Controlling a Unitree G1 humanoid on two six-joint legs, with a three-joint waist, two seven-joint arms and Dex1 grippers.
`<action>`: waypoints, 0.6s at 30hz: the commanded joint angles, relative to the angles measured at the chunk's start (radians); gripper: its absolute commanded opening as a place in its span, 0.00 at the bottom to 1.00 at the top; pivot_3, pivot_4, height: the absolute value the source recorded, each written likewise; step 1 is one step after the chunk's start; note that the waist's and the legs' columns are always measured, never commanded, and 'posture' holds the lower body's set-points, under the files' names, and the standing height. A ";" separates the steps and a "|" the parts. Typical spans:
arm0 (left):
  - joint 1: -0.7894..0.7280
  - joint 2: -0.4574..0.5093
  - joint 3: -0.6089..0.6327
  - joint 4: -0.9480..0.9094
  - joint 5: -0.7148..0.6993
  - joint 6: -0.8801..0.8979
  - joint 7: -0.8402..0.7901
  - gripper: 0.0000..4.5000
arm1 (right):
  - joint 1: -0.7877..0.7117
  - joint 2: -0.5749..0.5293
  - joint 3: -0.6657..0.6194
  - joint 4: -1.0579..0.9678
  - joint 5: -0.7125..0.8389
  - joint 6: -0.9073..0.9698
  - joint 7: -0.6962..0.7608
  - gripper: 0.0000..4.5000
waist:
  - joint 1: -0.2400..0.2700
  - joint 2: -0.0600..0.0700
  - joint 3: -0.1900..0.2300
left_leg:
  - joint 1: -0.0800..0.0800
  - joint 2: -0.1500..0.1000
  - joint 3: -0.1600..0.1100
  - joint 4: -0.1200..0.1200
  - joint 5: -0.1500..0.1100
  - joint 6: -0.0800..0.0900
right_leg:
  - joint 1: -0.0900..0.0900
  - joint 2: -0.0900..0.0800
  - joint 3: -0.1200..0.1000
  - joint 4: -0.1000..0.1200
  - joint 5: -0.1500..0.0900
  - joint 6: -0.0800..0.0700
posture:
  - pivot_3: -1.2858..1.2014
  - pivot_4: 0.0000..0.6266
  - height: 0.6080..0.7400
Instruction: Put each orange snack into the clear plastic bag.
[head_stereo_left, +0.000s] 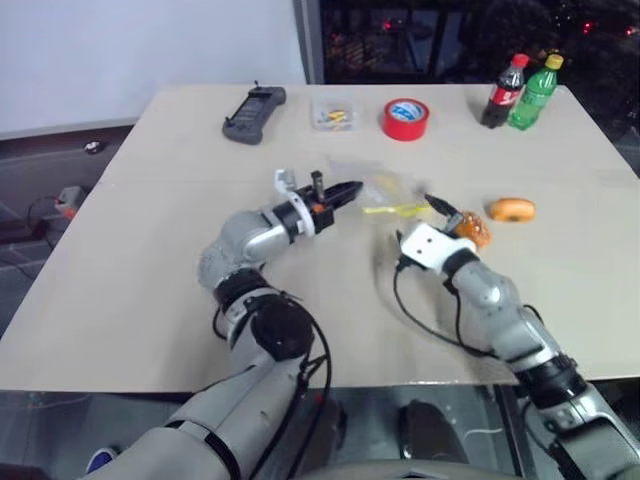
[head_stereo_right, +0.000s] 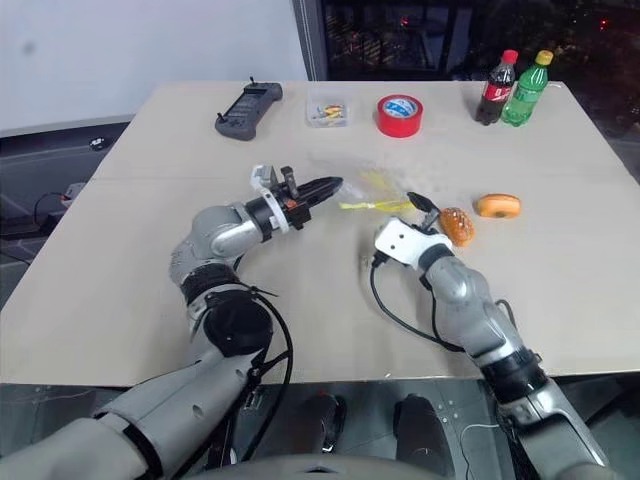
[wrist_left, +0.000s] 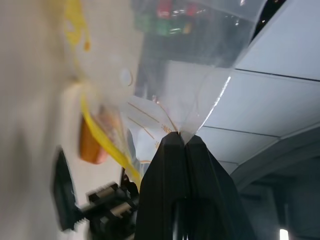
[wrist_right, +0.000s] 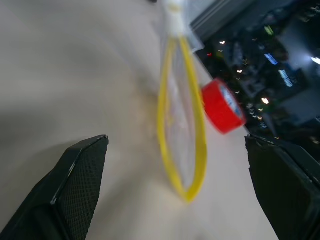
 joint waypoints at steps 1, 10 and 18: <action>0.107 -0.032 -0.208 -0.177 -0.359 -0.196 0.221 0.01 | -0.085 0.044 -0.021 0.151 -0.016 -0.087 -0.080 1.00 | -0.011 0.000 0.000 | 0.000 0.000 0.000 0.000 0.000 0.000 | 0.000 -0.001 0.001 0.000 0.000 0.000 | 0.52 0.24 1.00; 0.221 -0.023 -0.338 -0.394 -0.395 -0.373 0.234 0.00 | -0.196 0.088 -0.062 0.409 0.047 -0.252 -0.066 0.36 | -0.013 0.000 0.000 | 0.001 0.001 0.002 0.000 0.000 0.000 | 0.000 0.003 0.004 0.000 0.000 0.000 | 0.52 0.24 1.00; 0.297 -0.046 -0.401 -0.510 -0.395 -0.455 0.226 0.00 | -0.251 0.115 -0.046 0.485 0.090 -0.392 0.005 0.01 | -0.017 0.000 0.000 | 0.002 0.001 0.003 0.000 0.000 0.000 | 0.000 0.003 0.003 0.000 0.000 0.000 | 0.52 0.24 1.00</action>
